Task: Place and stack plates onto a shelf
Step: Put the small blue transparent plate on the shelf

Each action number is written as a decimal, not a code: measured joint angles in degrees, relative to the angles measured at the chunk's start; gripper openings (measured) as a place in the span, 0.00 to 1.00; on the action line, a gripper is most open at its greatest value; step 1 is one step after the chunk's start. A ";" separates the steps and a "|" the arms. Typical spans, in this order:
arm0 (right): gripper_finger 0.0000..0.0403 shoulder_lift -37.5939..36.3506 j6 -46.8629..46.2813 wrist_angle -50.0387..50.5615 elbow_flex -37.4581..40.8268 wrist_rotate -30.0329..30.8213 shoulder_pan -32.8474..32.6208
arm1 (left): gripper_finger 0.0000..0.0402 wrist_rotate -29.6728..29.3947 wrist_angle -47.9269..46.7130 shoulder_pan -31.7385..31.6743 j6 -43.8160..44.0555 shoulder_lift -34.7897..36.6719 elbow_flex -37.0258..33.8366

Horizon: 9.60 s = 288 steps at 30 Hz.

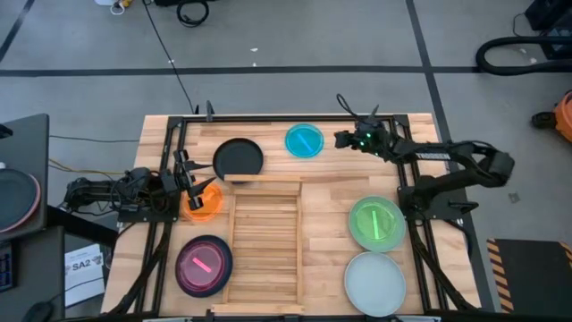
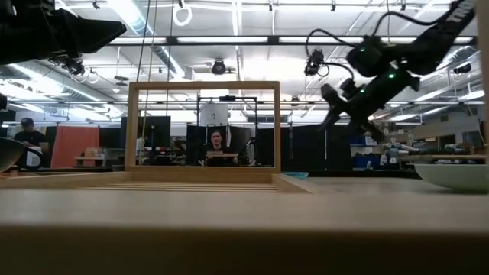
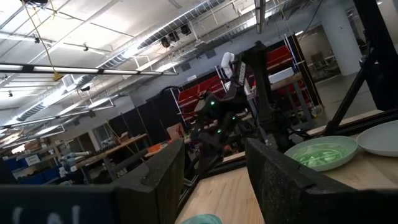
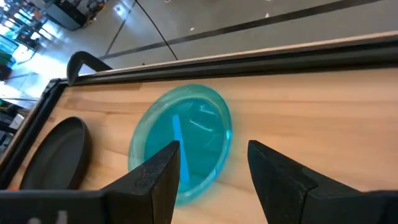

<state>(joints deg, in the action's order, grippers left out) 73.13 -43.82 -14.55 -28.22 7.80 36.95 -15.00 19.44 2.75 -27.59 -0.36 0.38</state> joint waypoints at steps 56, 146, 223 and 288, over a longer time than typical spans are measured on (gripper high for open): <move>0.31 29.85 2.31 11.59 -22.58 -5.35 3.28 | 0.44 0.00 -0.01 0.01 3.39 0.00 0.00; 0.01 -5.79 4.03 11.69 -22.54 -18.45 1.33 | 0.44 -0.02 -0.02 -0.01 3.41 0.00 0.00; 0.01 25.04 -13.40 -8.58 -22.54 6.16 -60.83 | 0.44 -0.02 -0.04 -0.01 3.43 0.00 -0.02; 0.04 38.37 -11.95 -16.63 -22.58 3.05 -60.83 | 0.44 0.00 -0.24 -0.01 3.44 0.00 0.00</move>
<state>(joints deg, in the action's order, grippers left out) 111.50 -55.77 -31.18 -50.81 10.85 -23.88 -15.00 19.20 2.74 -24.16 -0.36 0.38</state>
